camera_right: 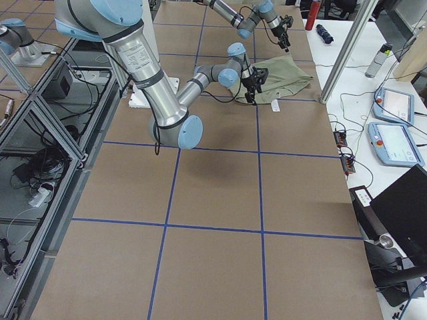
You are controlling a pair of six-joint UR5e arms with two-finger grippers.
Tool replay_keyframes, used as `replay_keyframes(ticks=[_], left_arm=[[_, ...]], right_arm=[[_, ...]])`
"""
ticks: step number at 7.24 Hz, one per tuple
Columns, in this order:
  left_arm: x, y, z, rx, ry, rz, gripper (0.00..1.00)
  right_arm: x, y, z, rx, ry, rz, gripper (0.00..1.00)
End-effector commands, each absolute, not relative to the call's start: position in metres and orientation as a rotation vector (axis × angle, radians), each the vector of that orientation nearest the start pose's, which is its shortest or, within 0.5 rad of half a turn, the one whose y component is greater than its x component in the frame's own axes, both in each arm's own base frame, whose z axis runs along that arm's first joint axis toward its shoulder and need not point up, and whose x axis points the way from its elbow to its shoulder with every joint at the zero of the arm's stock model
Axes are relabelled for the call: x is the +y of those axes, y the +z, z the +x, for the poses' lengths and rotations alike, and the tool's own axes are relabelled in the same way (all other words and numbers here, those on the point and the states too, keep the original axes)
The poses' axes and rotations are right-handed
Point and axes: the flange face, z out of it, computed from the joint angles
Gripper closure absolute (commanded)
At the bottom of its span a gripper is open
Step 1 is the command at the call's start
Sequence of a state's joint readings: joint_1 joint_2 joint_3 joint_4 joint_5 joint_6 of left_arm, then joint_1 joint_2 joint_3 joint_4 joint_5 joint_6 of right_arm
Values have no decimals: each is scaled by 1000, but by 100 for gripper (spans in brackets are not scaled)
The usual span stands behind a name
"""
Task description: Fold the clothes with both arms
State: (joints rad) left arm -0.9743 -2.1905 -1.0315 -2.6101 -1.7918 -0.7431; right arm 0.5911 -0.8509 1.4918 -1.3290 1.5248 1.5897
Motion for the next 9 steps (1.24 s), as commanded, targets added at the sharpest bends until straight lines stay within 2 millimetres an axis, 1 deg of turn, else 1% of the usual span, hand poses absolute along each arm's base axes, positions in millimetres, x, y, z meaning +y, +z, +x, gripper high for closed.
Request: replay_keyframes(ticks=[1,2,3,5,6,7,8,9], left_arm=[[-647,416,317,987,1,727,0],[-642,417,317,993,0,724,0],[-638,417,324,999,-3,713,0],[-637,419,327,999,1,708,0],[-634,423,333,1000,6,699,0],[-633,423,334,1000,7,697,0],[-634,426,334,996,7,695,0],[-632,426,337,996,10,694,0]], right_arm=[[-526,227,-587,-927,782,216,17],[-519,235,-594,-897,778,200,17],[-507,237,-604,-867,765,184,17],[-477,244,-627,-861,738,160,22],[-474,249,-629,-855,734,159,24],[-474,247,-629,-858,734,159,31],[-473,246,-629,-861,735,157,55],[-474,244,-629,-867,754,151,100]])
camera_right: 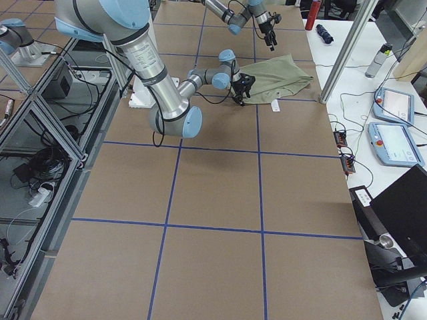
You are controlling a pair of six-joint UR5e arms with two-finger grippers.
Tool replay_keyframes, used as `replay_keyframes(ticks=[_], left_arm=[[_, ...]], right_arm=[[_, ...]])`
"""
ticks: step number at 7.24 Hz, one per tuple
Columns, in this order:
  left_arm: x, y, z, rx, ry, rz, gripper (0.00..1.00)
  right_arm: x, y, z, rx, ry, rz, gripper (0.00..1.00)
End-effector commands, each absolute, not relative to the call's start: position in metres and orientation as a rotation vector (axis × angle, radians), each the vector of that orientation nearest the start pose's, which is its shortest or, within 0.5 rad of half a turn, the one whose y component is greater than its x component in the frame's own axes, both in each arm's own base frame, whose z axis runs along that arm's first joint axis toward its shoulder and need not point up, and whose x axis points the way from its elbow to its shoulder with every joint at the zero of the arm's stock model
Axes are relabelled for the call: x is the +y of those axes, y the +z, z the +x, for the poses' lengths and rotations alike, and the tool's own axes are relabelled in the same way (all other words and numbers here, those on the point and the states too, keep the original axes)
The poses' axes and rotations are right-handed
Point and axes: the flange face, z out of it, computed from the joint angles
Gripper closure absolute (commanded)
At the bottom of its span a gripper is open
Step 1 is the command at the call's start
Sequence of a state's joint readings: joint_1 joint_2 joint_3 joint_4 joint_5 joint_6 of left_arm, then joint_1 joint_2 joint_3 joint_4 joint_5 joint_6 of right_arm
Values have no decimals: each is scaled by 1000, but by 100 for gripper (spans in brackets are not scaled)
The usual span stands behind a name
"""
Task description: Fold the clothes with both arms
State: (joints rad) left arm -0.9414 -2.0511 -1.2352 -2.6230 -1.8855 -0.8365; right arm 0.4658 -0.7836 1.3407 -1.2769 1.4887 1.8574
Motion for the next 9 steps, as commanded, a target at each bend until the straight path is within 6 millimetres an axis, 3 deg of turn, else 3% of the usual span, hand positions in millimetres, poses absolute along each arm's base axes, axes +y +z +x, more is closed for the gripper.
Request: replay_keyframes(ticks=[1,4,5,6,7,9], left_arm=[[-632,427,339,996,10,691,0],[-626,426,349,1012,-5,670,0],[-625,425,350,1013,-3,670,0],[-625,423,350,1015,-3,672,0],[-625,422,350,1018,-3,674,0],[-624,420,351,1020,-1,676,0]], right_arm=[[-472,244,-629,-867,754,149,100],[-470,242,-622,-871,750,151,100],[-460,238,-602,-871,750,151,100],[-425,237,-576,-874,728,148,100],[-370,234,-558,-886,688,184,100],[-281,231,-537,-890,622,202,100]])
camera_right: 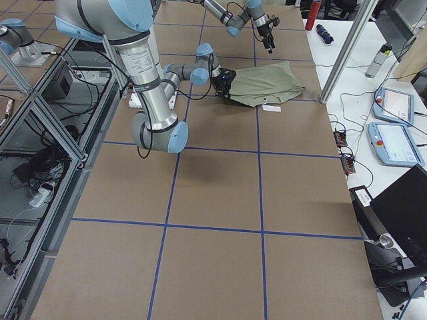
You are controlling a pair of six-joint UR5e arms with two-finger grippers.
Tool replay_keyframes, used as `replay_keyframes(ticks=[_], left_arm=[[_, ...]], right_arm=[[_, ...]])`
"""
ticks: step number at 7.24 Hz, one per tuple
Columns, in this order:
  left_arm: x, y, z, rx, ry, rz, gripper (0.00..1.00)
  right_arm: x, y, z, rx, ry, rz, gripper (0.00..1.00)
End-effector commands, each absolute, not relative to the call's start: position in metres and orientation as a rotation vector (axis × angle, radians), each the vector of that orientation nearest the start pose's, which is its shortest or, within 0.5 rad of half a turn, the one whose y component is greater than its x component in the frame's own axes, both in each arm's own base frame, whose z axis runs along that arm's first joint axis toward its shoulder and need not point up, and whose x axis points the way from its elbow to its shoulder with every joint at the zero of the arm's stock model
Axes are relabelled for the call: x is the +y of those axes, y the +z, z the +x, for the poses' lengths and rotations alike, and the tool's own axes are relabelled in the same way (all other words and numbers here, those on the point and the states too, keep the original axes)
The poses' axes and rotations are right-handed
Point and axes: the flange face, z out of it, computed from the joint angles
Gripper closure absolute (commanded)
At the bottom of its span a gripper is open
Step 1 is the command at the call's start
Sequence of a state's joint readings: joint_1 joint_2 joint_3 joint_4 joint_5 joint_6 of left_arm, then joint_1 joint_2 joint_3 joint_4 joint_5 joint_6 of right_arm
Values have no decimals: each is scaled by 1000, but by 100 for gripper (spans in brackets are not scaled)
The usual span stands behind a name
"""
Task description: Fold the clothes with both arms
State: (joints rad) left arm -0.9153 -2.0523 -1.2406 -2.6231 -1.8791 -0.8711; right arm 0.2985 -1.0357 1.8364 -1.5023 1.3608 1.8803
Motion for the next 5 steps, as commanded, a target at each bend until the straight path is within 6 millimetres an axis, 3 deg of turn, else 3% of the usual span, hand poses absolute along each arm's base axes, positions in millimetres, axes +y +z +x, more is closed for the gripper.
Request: replay_keyframes(ticks=[1,3,5], left_arm=[[-624,418,352,1023,-1,676,0],[-624,417,352,1024,-1,677,0],[-623,413,351,1032,2,682,0]], right_arm=[[-249,231,-530,-895,609,200,100],[-209,234,-536,-884,610,197,100],[-201,240,-542,-846,574,218,0]])
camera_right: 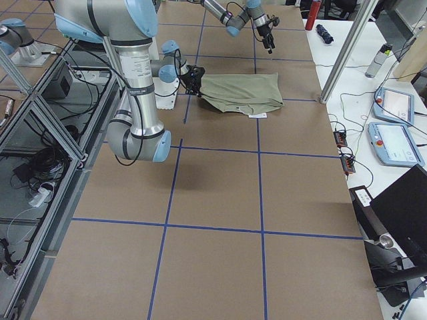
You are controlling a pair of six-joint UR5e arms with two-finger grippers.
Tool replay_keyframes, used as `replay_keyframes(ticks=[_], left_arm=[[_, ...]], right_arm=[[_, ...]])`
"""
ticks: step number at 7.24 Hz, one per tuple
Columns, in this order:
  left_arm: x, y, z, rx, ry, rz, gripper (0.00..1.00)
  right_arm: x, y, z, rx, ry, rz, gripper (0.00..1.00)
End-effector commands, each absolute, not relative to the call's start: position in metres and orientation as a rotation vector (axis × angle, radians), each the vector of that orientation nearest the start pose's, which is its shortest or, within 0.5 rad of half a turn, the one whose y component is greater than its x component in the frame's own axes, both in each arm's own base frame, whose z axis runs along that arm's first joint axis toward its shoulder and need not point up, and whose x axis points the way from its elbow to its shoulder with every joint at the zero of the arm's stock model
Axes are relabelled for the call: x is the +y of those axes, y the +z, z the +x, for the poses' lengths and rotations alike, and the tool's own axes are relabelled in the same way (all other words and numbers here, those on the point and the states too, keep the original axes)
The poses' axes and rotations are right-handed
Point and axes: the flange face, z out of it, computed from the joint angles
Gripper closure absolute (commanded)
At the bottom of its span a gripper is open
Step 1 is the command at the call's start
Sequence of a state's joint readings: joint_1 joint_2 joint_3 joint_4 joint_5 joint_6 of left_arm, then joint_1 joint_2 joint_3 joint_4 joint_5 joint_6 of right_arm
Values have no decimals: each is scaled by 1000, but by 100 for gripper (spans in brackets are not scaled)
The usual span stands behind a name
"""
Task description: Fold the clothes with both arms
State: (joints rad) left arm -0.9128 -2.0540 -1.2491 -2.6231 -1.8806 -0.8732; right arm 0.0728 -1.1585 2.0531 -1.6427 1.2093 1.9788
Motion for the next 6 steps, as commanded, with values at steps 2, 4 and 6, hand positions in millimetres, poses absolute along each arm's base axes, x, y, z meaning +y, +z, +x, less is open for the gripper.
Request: replay_keyframes(ticks=[2,4,6], left_arm=[[-622,410,351,1043,-17,673,0],[-621,407,352,1049,-13,675,0],[-619,402,353,1062,-23,671,0]], right_arm=[[-240,230,-531,-804,421,302,0],[-289,217,-540,-765,281,289,0],[-294,205,-555,-699,67,272,2]])
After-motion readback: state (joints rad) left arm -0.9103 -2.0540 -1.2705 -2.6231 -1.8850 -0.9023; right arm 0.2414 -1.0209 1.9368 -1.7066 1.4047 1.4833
